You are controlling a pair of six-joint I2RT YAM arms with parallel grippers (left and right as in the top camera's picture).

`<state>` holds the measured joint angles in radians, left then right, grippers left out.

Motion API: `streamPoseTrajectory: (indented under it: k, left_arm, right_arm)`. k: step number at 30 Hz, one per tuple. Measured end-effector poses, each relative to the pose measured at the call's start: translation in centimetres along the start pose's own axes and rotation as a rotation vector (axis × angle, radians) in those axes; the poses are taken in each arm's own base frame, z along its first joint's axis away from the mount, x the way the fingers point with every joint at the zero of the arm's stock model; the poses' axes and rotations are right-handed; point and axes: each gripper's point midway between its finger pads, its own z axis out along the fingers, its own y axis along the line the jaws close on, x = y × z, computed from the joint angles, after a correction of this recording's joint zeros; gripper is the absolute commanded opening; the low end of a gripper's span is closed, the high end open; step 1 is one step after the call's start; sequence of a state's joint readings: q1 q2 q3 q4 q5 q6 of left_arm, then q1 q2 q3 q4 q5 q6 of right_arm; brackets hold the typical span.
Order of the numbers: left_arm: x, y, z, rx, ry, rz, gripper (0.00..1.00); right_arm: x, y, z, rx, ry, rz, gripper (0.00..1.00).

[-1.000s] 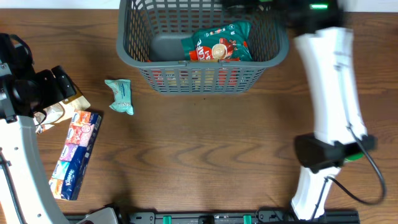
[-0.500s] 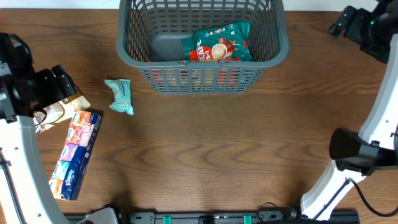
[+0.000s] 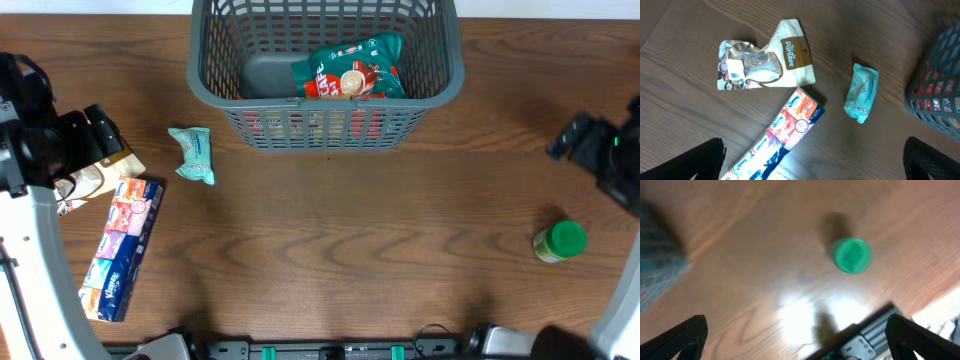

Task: Pack container
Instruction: 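Release the spaghetti and move the right gripper above the green-capped jar, then lower the right gripper around the jar and close on it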

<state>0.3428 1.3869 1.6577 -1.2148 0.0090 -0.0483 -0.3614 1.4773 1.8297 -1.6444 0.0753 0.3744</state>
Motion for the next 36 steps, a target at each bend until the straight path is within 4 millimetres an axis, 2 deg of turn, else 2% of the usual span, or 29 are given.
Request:
streamPoseTrajectory:
  k: [3,7,11,13,24,36]
  left_arm:
    - [0.0,-0.1,0.0,0.008,0.001,0.0,0.99]
    - [0.0,-0.2,0.0,0.011,0.001,0.0,0.99]
    - [0.0,-0.2,0.0,0.013,0.001,0.0,0.99]
    - [0.0,-0.2,0.0,0.014,0.001,0.0,0.99]
    - [0.0,-0.3,0.0,0.014,0.002,0.0,0.99]
    - [0.4,-0.2,0.0,0.013,0.017,0.001,0.99]
  right_arm:
    - [0.6,-2.7,2.0,0.046,-0.01,0.092,0.99]
    - [1.3,-6.7,7.0,0.093,0.045,0.251,0.99]
    - [2.4,-9.2,11.5,0.066,0.098,0.384,0.99]
    - [2.9,-10.0,13.0,0.051,0.109,0.427,0.99]
    - [4.0,-9.8,18.4,-0.013,0.087,0.449,0.99]
    - [4.0,-10.0,19.7,-0.006,0.073,0.513,0.99]
